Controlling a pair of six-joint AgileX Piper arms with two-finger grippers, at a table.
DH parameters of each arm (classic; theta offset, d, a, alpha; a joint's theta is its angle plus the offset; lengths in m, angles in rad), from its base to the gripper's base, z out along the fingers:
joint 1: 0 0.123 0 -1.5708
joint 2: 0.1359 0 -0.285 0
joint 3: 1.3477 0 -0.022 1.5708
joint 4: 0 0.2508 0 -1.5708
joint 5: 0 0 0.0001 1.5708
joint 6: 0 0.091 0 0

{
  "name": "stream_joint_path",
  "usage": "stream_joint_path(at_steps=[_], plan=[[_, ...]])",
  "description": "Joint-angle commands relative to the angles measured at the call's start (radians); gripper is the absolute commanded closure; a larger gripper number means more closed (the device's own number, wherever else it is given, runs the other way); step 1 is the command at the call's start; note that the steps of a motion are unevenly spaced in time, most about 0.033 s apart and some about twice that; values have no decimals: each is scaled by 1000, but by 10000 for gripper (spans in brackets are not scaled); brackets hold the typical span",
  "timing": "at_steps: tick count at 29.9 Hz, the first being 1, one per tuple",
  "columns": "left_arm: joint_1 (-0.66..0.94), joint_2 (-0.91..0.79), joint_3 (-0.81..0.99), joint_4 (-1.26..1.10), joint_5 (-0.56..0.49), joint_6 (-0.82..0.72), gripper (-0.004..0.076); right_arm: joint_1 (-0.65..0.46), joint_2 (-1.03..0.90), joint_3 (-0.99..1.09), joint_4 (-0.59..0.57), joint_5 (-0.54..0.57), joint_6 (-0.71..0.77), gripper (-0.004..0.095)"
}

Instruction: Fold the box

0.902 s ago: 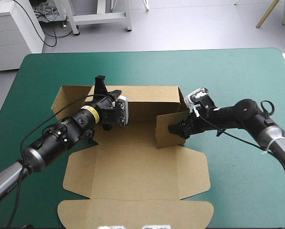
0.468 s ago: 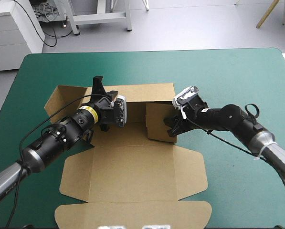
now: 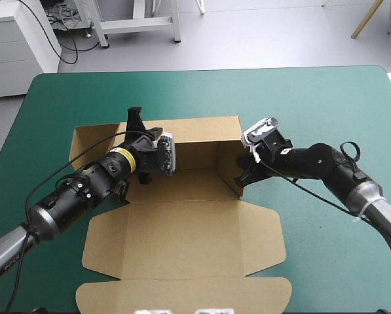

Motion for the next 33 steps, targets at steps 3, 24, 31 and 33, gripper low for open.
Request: stream_joint_path(at_steps=[3, 24, 31, 33], plan=[[-38, -19, -19, -51, -63, -47, 393, 13, -39, -32, 33, 53, -2, 925], [-341, -168, -89, -58, 225, -231, 136, 9, -41, -78, -785, -158, 902, 926], [-402, -161, -202, -98, 306, -231, 174, 9, -41, -170, -810, -69, 912, 927], [-402, -152, -253, -160, 374, -231, 242, 9, -41, -175, -810, -58, 912, 927]])
